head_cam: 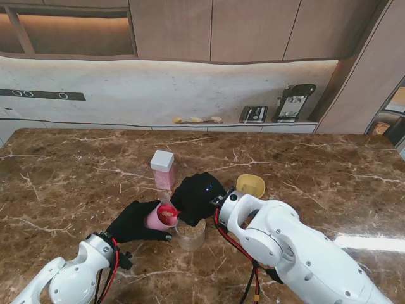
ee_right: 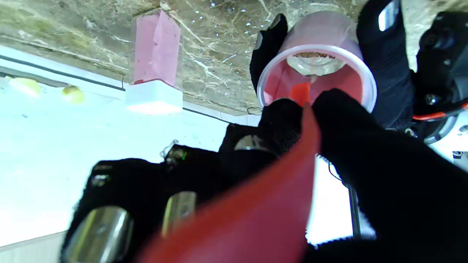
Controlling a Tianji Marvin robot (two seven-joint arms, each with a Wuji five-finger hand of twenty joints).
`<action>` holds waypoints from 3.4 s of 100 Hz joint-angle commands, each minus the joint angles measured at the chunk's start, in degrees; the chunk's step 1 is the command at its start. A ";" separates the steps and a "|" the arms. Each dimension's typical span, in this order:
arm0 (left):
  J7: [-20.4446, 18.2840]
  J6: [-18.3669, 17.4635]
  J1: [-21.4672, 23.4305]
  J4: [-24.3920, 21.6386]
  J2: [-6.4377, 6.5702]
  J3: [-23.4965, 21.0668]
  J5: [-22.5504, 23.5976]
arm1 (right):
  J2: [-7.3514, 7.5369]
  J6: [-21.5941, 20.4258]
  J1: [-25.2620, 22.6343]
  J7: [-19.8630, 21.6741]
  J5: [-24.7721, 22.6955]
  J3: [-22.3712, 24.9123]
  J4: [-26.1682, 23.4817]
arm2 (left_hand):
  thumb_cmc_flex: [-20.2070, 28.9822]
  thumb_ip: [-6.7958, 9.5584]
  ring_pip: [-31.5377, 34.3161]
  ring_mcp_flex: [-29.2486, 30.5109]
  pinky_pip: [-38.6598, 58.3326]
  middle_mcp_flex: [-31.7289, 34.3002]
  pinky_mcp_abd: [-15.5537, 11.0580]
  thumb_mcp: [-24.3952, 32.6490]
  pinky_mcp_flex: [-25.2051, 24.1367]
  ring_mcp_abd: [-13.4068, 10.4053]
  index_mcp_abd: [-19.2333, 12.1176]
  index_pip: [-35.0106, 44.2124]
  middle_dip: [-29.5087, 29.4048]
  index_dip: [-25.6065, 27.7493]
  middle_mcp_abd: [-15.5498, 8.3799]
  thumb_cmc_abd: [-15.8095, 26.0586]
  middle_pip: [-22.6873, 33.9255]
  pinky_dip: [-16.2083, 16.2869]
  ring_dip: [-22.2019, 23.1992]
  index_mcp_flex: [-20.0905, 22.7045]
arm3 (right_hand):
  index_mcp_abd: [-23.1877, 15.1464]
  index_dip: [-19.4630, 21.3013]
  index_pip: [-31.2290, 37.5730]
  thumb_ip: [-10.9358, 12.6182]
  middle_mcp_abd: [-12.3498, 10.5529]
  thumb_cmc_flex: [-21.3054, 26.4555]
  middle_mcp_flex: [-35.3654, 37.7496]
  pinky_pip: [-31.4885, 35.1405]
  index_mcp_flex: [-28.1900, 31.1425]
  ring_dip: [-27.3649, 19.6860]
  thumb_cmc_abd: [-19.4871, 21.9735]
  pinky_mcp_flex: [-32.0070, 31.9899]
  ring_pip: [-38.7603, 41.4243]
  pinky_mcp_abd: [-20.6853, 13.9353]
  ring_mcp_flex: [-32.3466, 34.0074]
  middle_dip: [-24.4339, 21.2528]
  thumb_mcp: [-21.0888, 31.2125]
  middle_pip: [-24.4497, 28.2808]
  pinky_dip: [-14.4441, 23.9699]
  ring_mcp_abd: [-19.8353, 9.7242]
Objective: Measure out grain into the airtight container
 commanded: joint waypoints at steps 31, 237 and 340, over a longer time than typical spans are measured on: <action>0.07 0.29 0.65 -0.42 -0.16 -0.10 -0.18 | 0.08 -2.13 -0.87 -0.55 -3.68 0.15 0.80 | 11.80 -2.03 0.48 0.63 -1.17 6.88 0.39 20.01 -1.08 -1.52 -12.10 10.44 0.51 -0.21 -3.17 14.26 4.17 0.19 0.47 12.46 | -3.49 1.15 0.60 0.94 -2.94 -1.37 2.73 12.03 3.05 0.72 0.78 2.73 4.35 -2.32 1.96 0.42 4.91 2.69 0.20 -2.02; 0.73 -0.34 0.80 -0.77 -0.25 -0.97 0.55 | -0.31 5.21 -4.70 7.30 18.12 12.84 -0.26 | 11.93 -1.99 0.43 0.61 -1.22 6.88 0.47 19.92 -1.18 -1.34 -12.13 10.45 0.56 -0.08 -3.04 14.22 3.97 0.19 0.48 12.60 | -2.91 1.07 0.69 0.87 -2.27 -0.83 2.72 11.69 2.36 0.63 0.35 2.62 4.11 -1.68 1.93 0.21 4.72 2.33 0.13 -1.31; 2.61 -1.33 1.05 0.81 -0.56 -1.99 1.32 | 0.34 20.66 11.32 13.56 20.27 13.95 29.87 | 11.82 -2.03 0.36 0.68 -1.46 6.97 0.50 20.05 -1.26 -1.42 -12.22 10.39 0.54 -0.16 -3.25 14.16 3.93 0.06 0.40 12.59 | -2.09 0.58 1.26 0.74 -1.60 -0.55 2.72 11.45 1.49 0.26 0.22 2.51 4.05 0.01 1.89 0.14 4.48 1.94 -0.20 -0.31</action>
